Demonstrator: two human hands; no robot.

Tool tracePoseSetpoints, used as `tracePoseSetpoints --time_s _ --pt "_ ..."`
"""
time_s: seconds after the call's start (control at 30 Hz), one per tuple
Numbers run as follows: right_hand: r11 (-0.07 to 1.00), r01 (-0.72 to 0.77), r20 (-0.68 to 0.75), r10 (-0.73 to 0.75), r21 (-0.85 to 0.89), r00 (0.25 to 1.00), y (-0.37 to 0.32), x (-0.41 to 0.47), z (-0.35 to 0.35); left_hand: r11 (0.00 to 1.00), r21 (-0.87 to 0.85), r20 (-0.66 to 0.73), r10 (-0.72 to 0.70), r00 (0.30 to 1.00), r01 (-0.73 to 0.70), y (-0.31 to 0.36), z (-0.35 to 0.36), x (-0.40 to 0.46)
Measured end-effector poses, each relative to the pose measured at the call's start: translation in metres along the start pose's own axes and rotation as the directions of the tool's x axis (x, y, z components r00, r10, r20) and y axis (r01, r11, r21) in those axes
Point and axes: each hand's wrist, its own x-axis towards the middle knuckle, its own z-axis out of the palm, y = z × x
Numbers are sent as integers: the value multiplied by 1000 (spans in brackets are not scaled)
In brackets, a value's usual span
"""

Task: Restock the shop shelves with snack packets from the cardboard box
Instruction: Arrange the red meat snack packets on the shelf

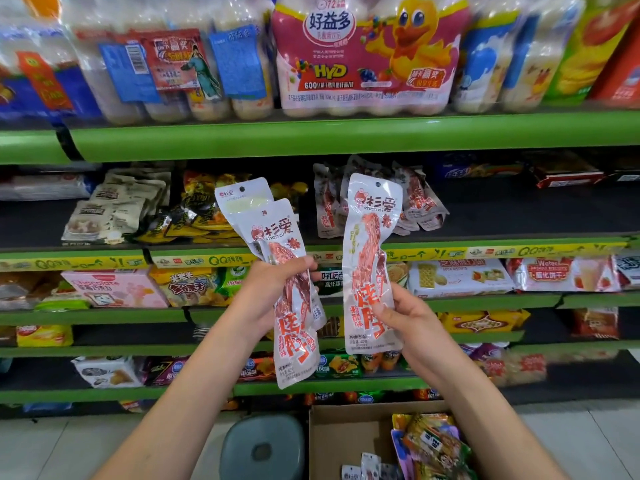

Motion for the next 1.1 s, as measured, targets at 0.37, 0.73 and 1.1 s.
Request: tracePoseSetpoints --time_s 0.37,0.73,1.1 --pt "1000 5 112 -8 24 994 3 -2 -6 999 32 6 -26 1000 26 -1 5 -1" --pt "999 -34 142 33 0 989 4 3 -8 999 27 -7 -16 1000 16 -1 7 4" --pt "995 -89 96 92 -39 991 -2 7 -12 999 -2 1 -48 999 48 -2 9 11"
